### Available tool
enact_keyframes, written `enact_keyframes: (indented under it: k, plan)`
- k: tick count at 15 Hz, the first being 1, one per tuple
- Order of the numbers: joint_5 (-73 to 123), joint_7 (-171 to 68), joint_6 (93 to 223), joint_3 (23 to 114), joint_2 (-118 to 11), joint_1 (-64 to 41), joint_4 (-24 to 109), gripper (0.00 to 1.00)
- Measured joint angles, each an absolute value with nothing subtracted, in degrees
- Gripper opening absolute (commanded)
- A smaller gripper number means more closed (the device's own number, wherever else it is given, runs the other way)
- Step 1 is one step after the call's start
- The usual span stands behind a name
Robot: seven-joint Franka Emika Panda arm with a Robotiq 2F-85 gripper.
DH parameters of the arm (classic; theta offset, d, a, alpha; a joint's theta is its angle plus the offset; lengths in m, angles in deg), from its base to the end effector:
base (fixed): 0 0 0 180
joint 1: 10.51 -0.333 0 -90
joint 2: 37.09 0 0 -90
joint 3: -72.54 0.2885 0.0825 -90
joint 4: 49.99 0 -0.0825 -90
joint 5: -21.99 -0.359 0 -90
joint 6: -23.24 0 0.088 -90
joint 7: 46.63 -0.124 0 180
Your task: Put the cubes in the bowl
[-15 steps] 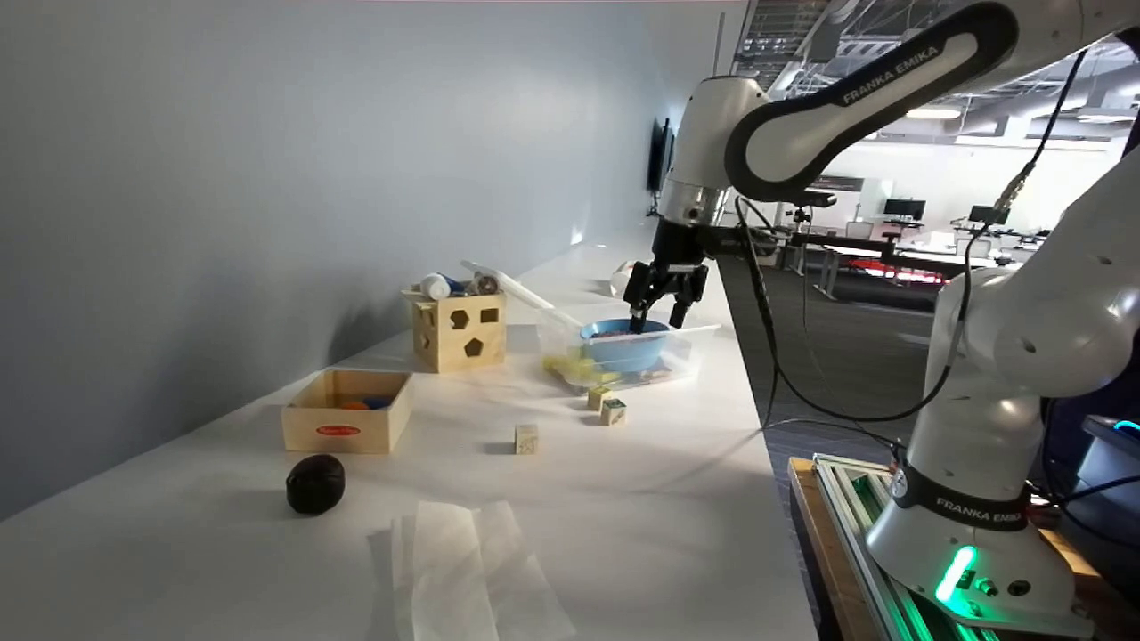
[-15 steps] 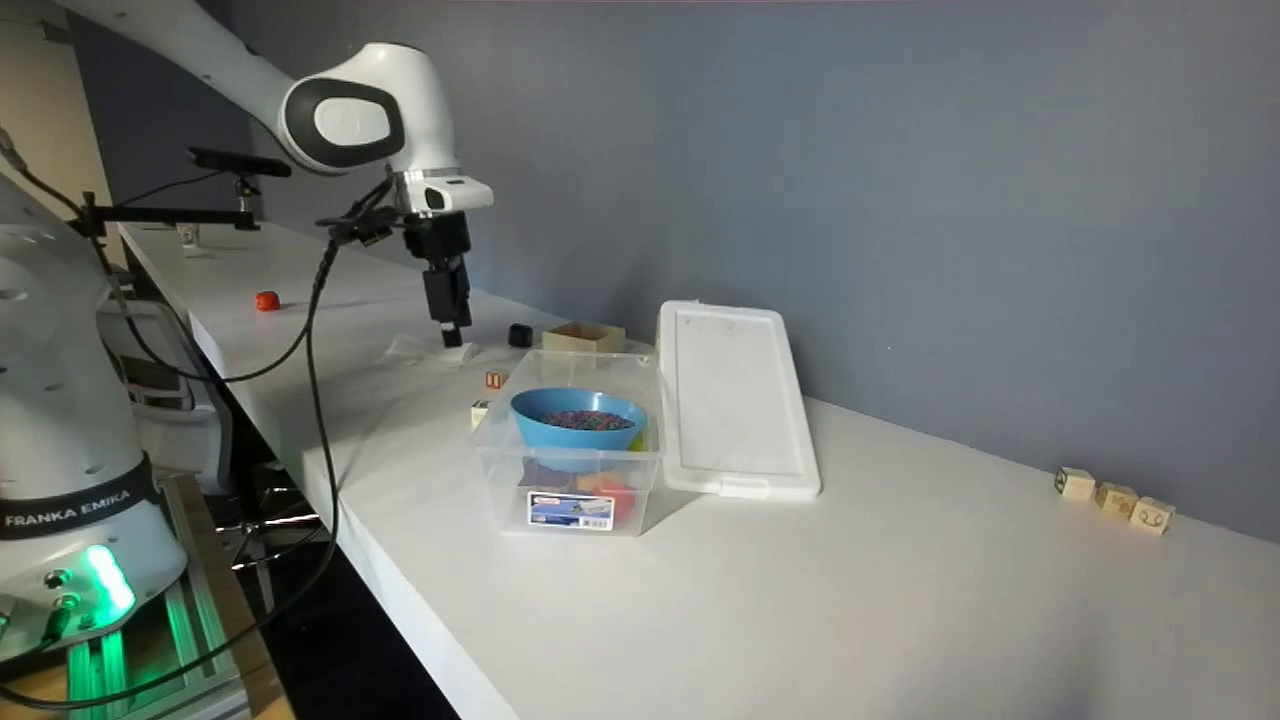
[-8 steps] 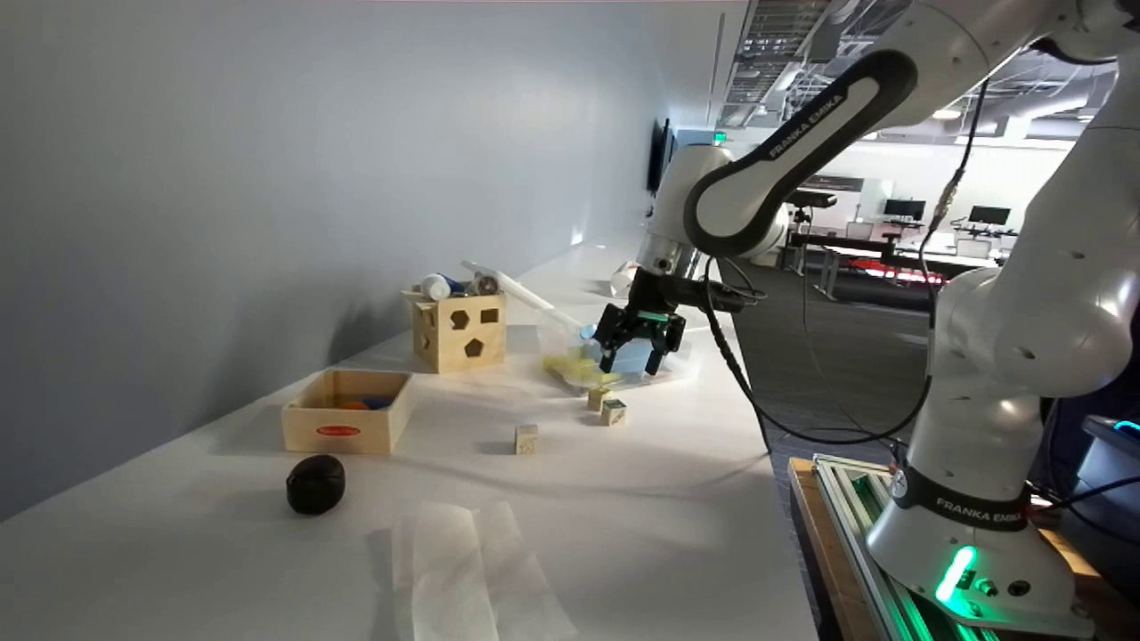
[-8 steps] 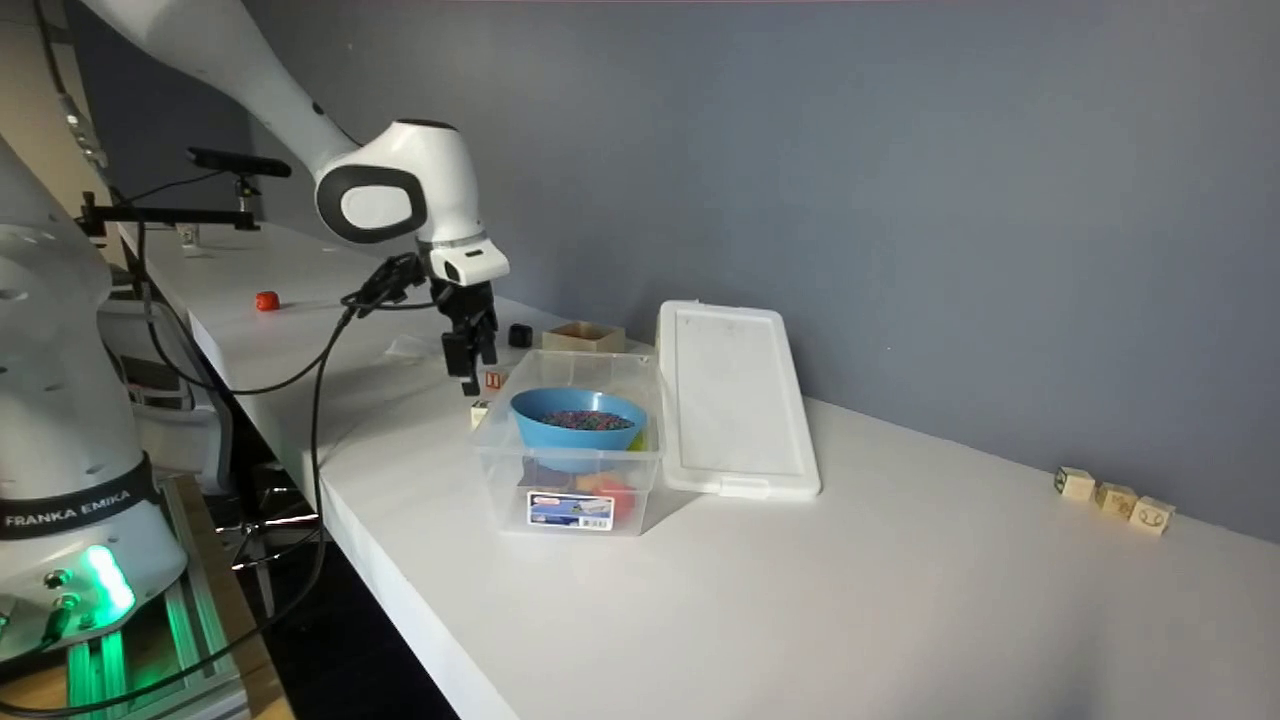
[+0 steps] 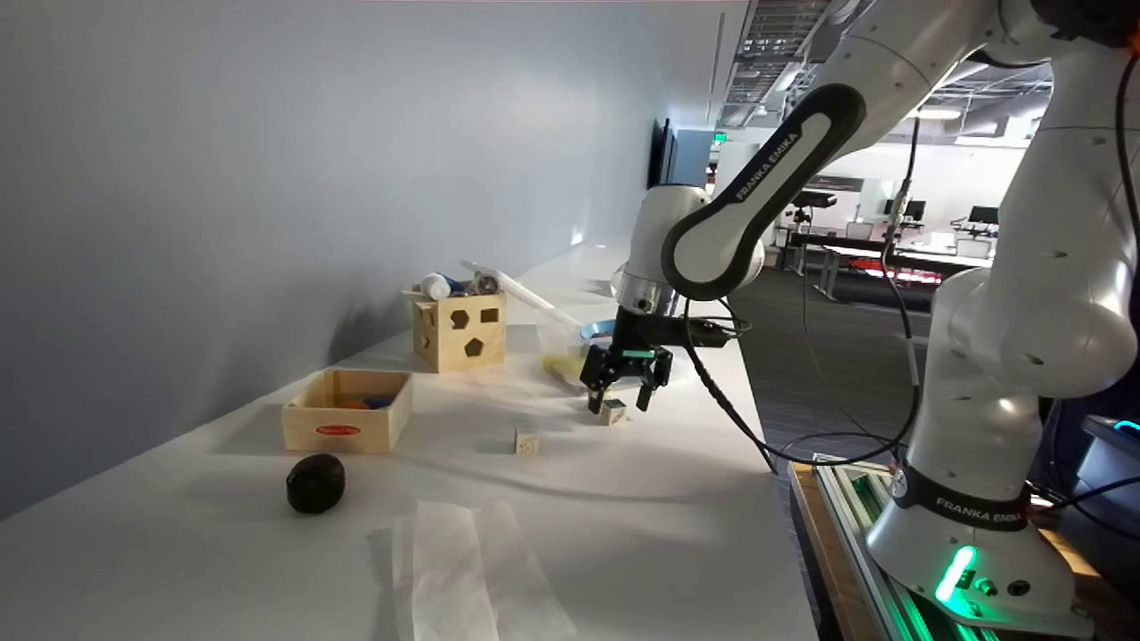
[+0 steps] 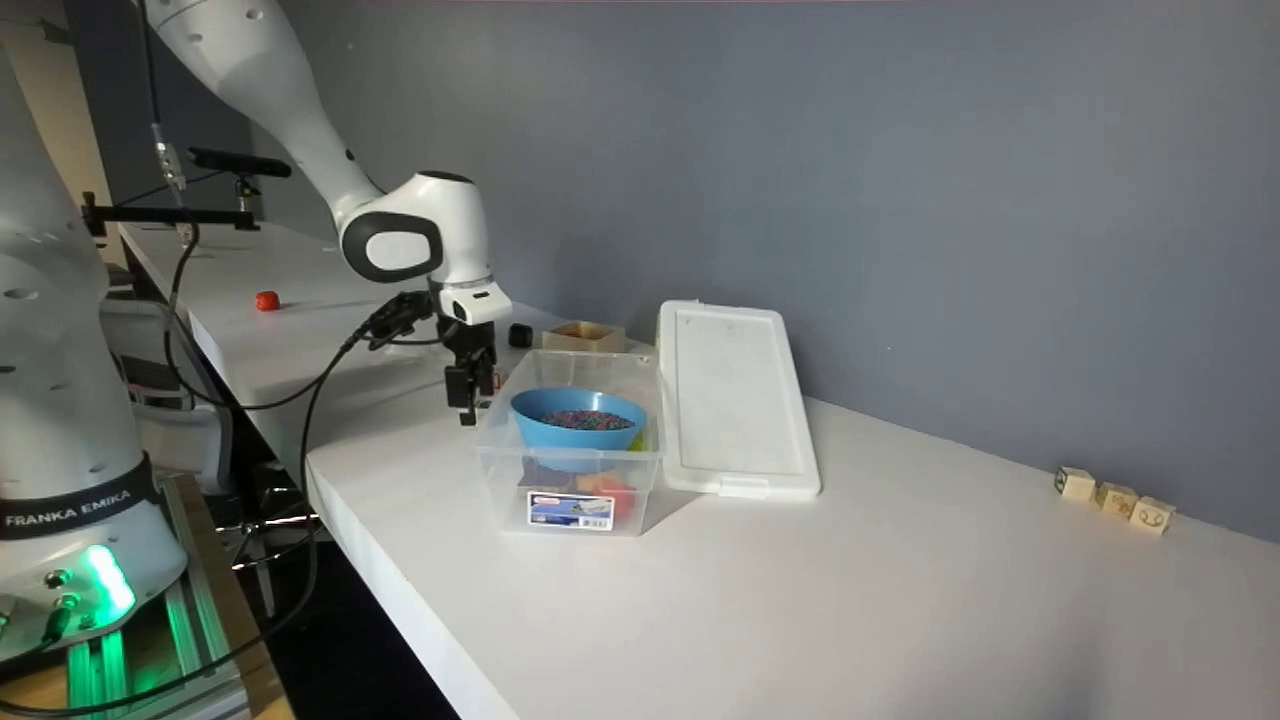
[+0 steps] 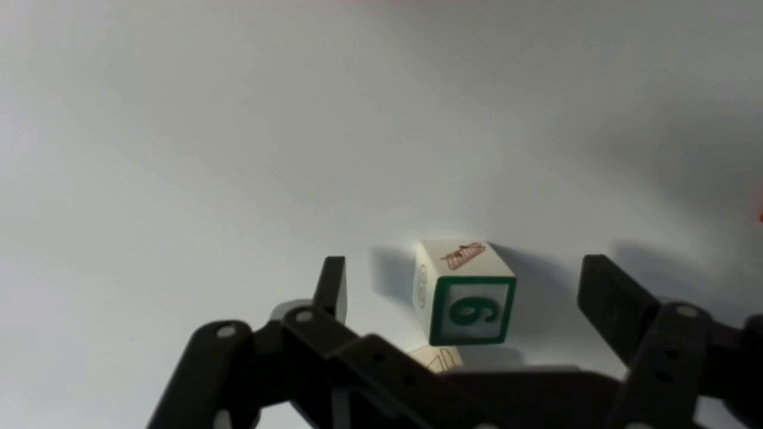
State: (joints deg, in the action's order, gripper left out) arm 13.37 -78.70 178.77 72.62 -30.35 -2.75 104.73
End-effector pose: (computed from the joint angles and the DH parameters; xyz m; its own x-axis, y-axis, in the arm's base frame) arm 0.4074 -0.0593 0.2570 0.6727 -0.7371 0.0646 -0.7261 -0.6744 -0.1341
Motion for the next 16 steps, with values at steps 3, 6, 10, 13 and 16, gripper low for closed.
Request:
enact_keyframes:
  k: [3, 6, 10, 13, 16]
  plan:
    - [13.37, -79.98, 179.13, 72.61, -32.10, -3.19, 103.18, 0.72]
    - [13.39, -80.84, 179.13, 72.61, -33.53, -3.42, 101.91, 0.50]
    - [13.81, -82.17, 179.13, 72.58, -34.44, -4.03, 101.13, 0.22]
    - [15.74, -83.34, 179.12, 72.59, -33.29, -4.58, 101.37, 0.09]
    - [19.06, -84.06, 178.47, 72.62, -28.06, -4.71, 101.93, 0.09]
